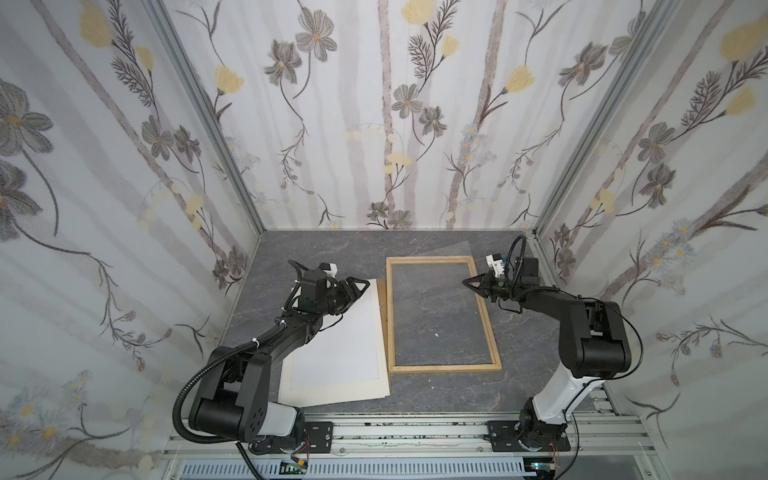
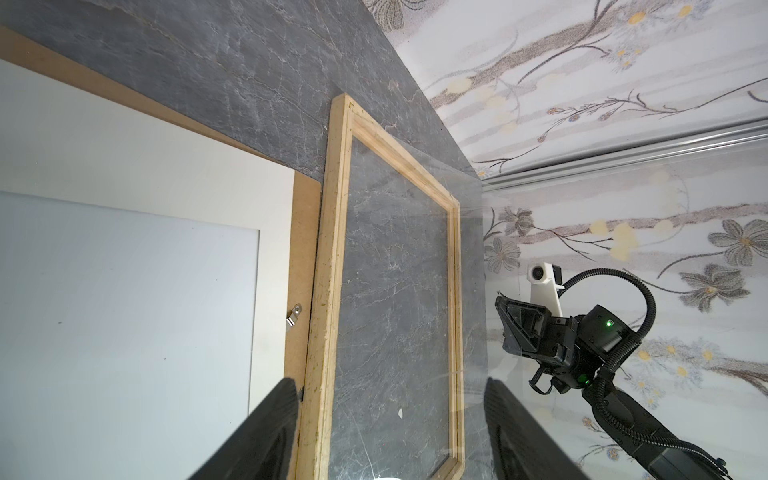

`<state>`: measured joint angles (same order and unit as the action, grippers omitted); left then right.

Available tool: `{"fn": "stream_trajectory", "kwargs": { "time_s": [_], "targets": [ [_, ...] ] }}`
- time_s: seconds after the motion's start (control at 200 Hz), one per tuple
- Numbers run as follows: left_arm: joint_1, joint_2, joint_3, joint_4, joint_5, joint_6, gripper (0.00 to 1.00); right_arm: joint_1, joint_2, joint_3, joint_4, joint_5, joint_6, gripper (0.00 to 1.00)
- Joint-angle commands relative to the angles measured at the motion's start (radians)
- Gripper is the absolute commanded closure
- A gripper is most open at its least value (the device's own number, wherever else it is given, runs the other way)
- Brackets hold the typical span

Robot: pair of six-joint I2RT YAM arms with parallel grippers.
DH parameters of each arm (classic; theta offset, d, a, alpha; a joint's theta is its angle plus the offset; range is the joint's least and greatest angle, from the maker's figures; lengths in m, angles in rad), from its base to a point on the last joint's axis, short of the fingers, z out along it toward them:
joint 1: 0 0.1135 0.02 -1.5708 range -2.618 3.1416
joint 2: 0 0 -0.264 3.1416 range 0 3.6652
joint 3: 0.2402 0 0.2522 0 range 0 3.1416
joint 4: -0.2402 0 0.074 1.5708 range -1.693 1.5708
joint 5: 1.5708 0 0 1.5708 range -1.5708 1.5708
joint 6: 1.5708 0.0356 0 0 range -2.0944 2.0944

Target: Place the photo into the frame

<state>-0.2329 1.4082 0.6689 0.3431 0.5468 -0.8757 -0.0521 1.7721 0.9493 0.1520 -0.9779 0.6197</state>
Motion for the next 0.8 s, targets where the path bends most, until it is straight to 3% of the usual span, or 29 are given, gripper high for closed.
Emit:
{"fn": "stream_trajectory", "kwargs": {
  "time_s": [0.0,0.545,0.794],
  "targets": [
    [0.002,0.0,-0.003,0.042,0.007,-0.011,0.29,-0.008,0.006,-0.005,0.037,-0.01,-0.005,1.0],
    [-0.005,0.036,-0.021,0.086,0.018,-0.026,0.29,-0.022,0.029,-0.02,0.081,-0.017,0.008,1.0],
    [-0.06,0.172,0.036,0.094,-0.001,-0.009,0.41,-0.025,0.033,-0.02,0.065,-0.013,-0.009,1.0]
  ]
}}
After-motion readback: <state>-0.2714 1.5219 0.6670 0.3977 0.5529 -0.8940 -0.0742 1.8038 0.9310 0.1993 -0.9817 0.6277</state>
